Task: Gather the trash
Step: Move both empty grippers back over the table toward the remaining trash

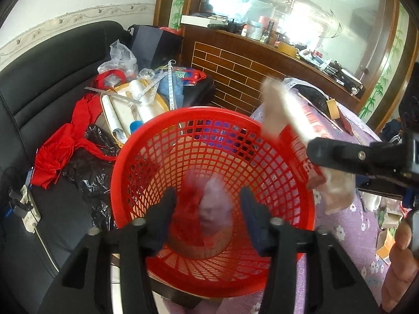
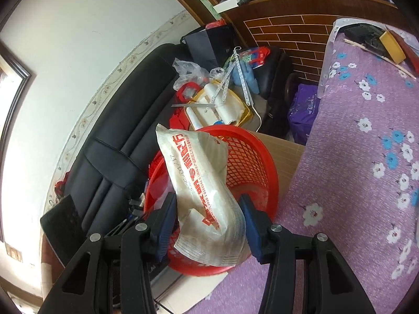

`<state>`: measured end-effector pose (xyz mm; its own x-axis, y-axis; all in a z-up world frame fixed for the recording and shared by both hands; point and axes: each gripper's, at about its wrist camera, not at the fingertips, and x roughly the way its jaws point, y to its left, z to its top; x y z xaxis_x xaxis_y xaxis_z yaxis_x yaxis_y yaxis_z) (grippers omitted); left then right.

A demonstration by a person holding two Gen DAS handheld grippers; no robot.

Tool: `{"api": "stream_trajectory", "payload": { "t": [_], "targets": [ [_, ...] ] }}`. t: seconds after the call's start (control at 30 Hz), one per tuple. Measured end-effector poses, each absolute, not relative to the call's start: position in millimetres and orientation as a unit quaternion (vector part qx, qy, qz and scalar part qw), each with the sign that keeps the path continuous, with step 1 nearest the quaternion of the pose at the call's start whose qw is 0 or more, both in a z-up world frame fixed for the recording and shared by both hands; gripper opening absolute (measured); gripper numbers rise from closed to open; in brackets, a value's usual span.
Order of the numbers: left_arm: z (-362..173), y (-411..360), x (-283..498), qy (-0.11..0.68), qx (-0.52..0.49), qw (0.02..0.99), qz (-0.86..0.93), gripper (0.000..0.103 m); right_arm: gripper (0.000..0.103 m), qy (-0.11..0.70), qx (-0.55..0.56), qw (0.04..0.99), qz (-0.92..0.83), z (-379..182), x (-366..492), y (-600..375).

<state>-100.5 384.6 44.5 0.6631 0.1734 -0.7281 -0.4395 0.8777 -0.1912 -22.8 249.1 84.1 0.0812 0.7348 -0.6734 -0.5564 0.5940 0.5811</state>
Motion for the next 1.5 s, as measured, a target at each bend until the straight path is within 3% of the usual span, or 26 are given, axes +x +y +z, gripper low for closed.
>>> {"api": "stream_trajectory", "payload": {
  "t": [0.03,0.17,0.9,1.1,1.23,1.5],
  "targets": [
    [45.6,384.4,-101.6,0.369,-0.179,0.896,0.173,0.063,0.057,0.513,0.087,0.731,0.442,84.0,-21.5,250.6],
    [49.3,383.2,-104.2,0.364,-0.179,0.898,0.171,0.063,0.064,0.505,0.085,0.735,0.445,88.6,-20.2,249.2],
    [66.8,256.2,-100.6,0.359,-0.102,0.926,0.062,0.066,0.064,0.468,0.134,0.777,0.399,107.5,-68.1,73.2],
    [65.9,185.6,-87.3,0.373,-0.033,0.927,-0.009,0.067,0.064,0.457,0.165,0.798,0.357,106.1,-81.8,-6.9],
    [64.9,127.0,-76.5,0.382,0.024,0.92,-0.083,0.075,0.064,0.445,0.195,0.815,0.316,105.8,-87.1,-67.6],
    [57.7,26.3,-49.7,0.403,0.096,0.887,-0.203,0.075,0.069,0.399,0.269,0.844,0.238,109.4,-100.8,-183.8]
  ]
}}
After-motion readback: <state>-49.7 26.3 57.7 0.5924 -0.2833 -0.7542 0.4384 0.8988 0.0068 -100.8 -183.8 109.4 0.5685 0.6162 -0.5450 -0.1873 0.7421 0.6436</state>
